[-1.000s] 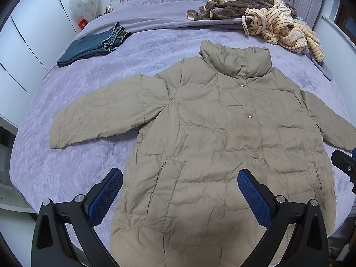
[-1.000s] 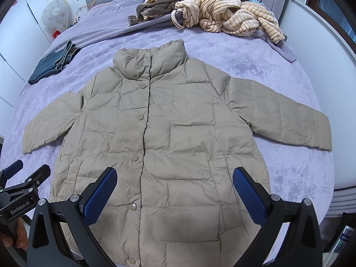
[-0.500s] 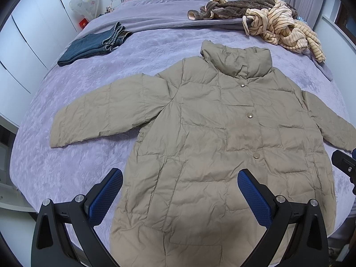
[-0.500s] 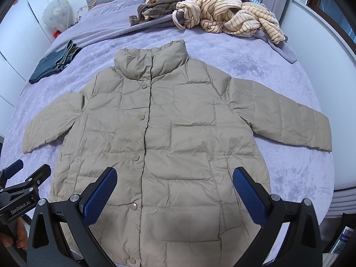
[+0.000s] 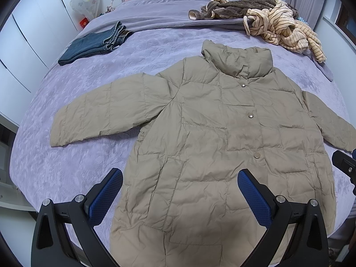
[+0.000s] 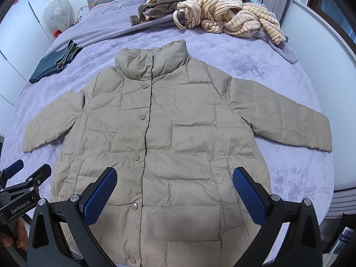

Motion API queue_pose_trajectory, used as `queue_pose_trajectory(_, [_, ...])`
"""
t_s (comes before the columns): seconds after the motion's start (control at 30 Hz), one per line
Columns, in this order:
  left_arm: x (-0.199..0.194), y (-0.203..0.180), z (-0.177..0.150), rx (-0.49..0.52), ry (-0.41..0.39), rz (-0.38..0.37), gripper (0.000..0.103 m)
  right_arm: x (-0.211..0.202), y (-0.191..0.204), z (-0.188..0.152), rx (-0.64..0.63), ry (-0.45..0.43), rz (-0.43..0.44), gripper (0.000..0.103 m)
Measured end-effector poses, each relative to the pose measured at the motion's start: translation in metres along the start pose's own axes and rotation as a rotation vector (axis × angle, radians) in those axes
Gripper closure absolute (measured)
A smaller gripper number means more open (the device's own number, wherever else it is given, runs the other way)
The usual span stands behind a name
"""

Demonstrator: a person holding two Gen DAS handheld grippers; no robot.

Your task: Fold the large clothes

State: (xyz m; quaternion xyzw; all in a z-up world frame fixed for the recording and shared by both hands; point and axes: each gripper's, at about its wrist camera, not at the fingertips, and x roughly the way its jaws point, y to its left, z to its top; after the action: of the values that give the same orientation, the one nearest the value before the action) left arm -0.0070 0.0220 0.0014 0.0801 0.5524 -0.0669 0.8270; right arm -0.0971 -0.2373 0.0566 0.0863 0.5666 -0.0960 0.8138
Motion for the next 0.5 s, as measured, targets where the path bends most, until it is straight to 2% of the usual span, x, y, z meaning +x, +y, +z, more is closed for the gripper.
queue_pose_trajectory(0.5, [0.0010, 0.0016, -0.0017, -0.002, 0.004, -0.001, 0.000, 0.0011, 0.0000, 0.0000, 0.000, 0.002, 0.001, 0.000])
